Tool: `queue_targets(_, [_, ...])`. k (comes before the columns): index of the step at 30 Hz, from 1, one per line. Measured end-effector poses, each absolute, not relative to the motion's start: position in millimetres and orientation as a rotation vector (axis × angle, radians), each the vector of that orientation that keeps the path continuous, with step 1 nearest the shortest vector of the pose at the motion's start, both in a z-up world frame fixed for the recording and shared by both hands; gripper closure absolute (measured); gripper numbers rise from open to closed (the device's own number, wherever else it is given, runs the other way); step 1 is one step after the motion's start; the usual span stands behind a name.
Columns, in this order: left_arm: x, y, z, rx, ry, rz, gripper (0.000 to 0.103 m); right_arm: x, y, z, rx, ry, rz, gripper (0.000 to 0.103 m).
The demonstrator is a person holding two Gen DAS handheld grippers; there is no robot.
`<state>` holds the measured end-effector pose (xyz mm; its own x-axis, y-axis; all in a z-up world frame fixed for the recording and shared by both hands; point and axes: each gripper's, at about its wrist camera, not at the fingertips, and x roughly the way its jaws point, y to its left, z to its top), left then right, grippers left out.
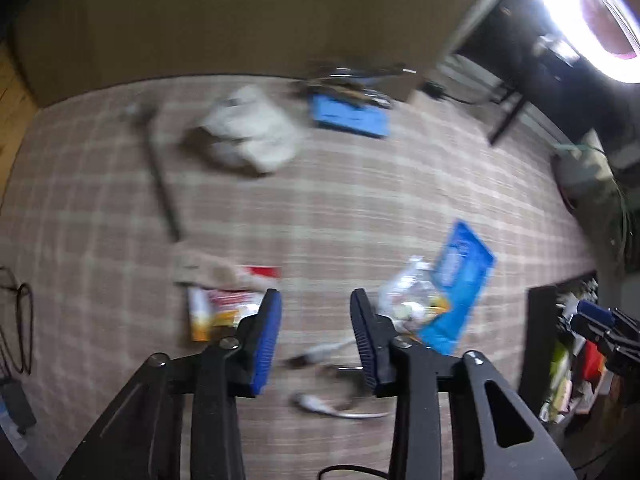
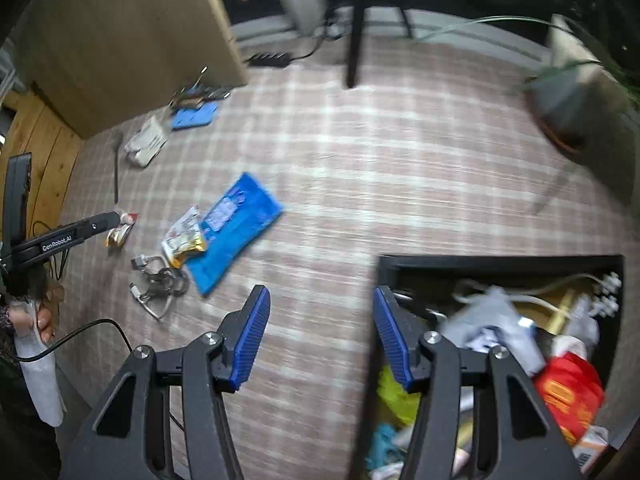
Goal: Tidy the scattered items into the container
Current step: 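Move both grippers back to the items on the rug, then grasp the Coffee Mate sachet with the left gripper while the right gripper grasps the white snack wrapper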
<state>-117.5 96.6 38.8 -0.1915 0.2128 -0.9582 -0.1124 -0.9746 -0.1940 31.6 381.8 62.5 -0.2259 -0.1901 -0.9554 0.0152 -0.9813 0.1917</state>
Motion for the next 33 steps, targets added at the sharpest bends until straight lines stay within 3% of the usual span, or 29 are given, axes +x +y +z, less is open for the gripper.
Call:
queue_targets(4, [-118, 66, 29, -1.897, -0.159, 2.298, 0.06, 16, 355, 43, 1.894, -0.273, -2.278, 0.05])
queue_targets(10, [-117, 49, 20, -1.936, -0.21, 2.31, 0.058, -3, 322, 29, 1.903, -0.331, -2.225, 0.05])
queue_targets(14, [-117, 55, 9, -1.959, -0.167, 2.302, 0.048, -17, 294, 31, 1.879, -0.283, -2.195, 0.05])
queue_targets(21, [-122, 71, -10, -2.017, -0.05, 2.296, 0.046, -39, 239, 22, 1.891, -0.085, -2.14, 0.043])
queue_targets(27, [-124, 72, -16, -2.004, -0.021, 2.326, 0.052, -44, 208, -2, 1.943, 0.067, -2.083, 0.043])
queue_targets(33, [-128, 65, -11, -1.985, -0.037, 2.345, 0.065, -39, 190, -21, 1.975, 0.175, -2.021, 0.039])
